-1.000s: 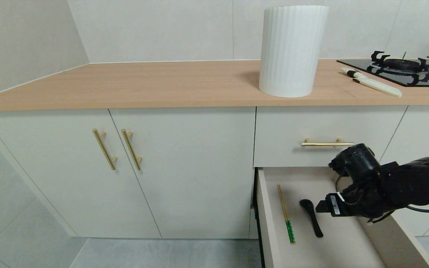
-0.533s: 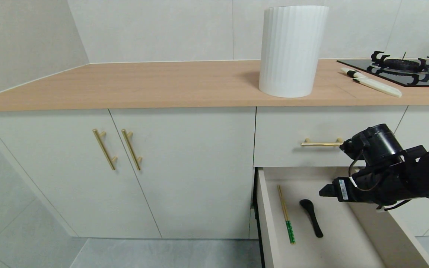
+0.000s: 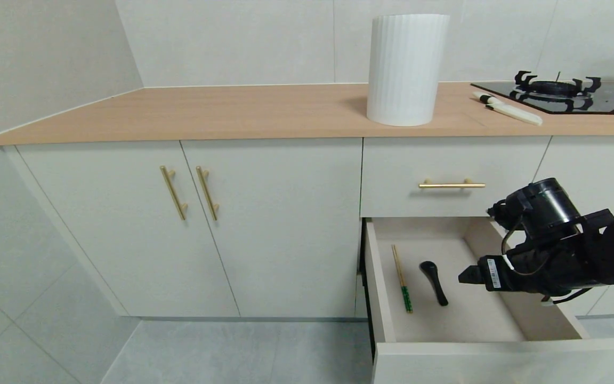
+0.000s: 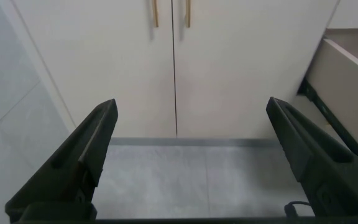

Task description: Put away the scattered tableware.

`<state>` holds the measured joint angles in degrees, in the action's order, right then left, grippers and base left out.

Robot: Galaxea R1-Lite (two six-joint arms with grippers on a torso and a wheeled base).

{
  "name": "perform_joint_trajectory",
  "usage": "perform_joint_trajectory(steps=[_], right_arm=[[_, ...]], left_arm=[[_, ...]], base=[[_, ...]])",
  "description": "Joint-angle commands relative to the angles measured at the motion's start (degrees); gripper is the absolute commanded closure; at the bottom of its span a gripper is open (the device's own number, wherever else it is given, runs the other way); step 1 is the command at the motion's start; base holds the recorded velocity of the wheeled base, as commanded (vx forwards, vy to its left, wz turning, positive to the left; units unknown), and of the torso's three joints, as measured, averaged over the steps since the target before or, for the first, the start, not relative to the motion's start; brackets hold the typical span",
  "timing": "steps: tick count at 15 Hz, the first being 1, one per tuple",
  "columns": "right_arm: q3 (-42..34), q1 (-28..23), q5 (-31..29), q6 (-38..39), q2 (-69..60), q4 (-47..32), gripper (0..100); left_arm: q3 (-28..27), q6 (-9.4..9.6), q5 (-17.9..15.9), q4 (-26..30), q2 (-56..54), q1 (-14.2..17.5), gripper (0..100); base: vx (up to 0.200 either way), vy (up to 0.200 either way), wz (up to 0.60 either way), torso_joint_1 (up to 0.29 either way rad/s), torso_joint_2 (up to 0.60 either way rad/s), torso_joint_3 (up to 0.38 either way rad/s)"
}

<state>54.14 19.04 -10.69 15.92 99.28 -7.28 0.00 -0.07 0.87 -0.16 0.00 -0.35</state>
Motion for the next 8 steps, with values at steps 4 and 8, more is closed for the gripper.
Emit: perform_joint_trajectory(steps=[4, 8], right_arm=[[-2.2, 1.3, -0.2, -1.9, -2.4, -0.3, 0], [-1.9, 6.8, 0.1, -3.4, -8.0, -12.3, 0]], left_arm=[[0.0, -0.01, 0.0, 0.0, 0.0, 0.1, 0], [0.0, -0.01, 0.0, 0.0, 0.0, 0.0, 0]], base=[[0.0, 0.0, 0.0, 0.0, 0.0, 0.0], [0.0, 0.0, 0.0, 0.0, 0.0, 0.0]])
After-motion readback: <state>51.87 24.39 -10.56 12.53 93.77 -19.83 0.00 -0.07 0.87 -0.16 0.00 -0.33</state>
